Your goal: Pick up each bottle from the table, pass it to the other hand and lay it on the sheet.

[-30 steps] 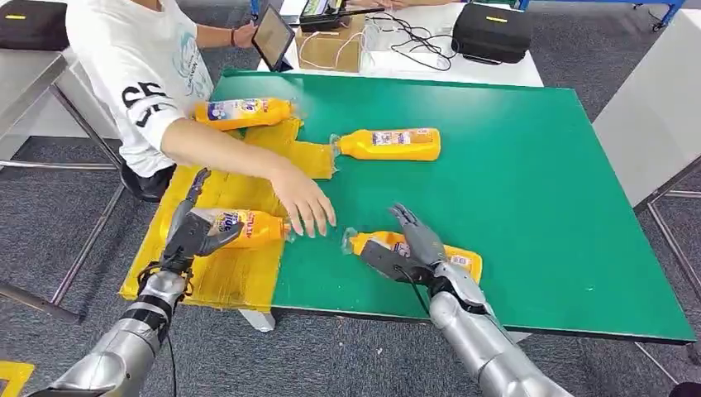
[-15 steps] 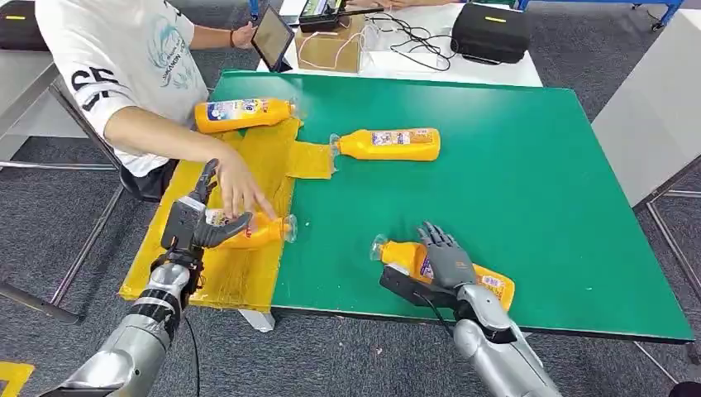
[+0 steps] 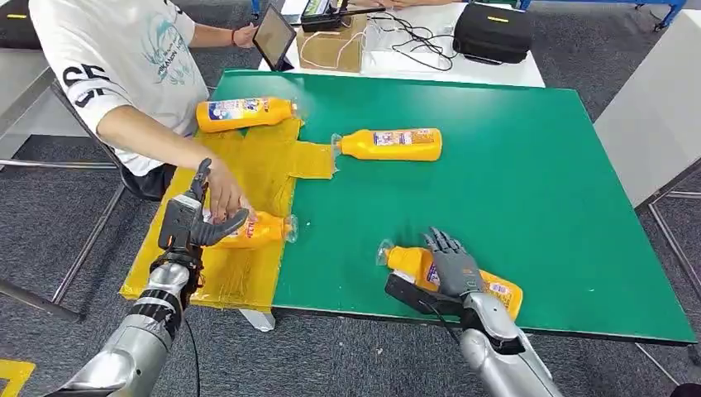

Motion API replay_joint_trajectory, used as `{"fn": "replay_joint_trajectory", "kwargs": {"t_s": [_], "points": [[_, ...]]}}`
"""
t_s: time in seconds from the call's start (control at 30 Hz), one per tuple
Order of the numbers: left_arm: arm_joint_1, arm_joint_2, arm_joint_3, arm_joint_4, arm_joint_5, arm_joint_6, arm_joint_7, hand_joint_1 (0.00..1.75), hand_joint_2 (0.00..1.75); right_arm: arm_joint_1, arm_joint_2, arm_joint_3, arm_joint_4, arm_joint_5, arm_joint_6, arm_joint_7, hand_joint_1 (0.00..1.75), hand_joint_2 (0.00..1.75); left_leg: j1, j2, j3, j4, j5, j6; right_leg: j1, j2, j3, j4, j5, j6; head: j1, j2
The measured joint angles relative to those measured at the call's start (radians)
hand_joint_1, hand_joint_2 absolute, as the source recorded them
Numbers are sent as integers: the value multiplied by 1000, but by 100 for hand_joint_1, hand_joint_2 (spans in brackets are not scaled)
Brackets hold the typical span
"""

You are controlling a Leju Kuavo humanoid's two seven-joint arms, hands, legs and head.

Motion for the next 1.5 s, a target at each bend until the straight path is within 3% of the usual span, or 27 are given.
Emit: {"fn": "replay_joint_trajectory", "kwargs": {"t_s": [0.37, 0.57, 1.13, 1.33, 1.5], "points": [[-1, -34, 7, -11, -11, -4, 6, 0, 175, 31, 25, -46, -44, -5, -29, -40, 0, 175, 0, 1, -1, 0, 0, 0, 0, 0, -1, 0, 0, 0, 0, 0], [-9, -51, 7, -11, -14, 13, 6, 0, 175, -23, 69, -69, -16, -33, -129, -116, 0, 175, 0, 2, 0, 0, 0, 0, 0, 1, -1, 0, 0, 0, 0, 0], [-22, -63, 7, 5, -12, 32, 6, 0, 175, -135, 119, -78, 72, -31, -176, -150, 0, 175, 0, 2, -1, 0, 0, 0, 0, 1, -1, 0, 0, 0, 0, 0], [-17, -60, 9, 6, -6, 33, 6, 0, 175, -87, 112, -72, 32, -19, -140, -126, 0, 175, 0, 1, -1, 0, 0, 0, 0, 0, -2, 0, 0, 0, 0, 0], [-1, -51, 27, 5, 1, 45, 5, 0, 175, 50, 89, -65, -154, -5, -148, -119, 0, 175, 0, 1, -2, 0, -1, 0, 0, 0, -3, 0, 0, 0, 0, 0]]}}
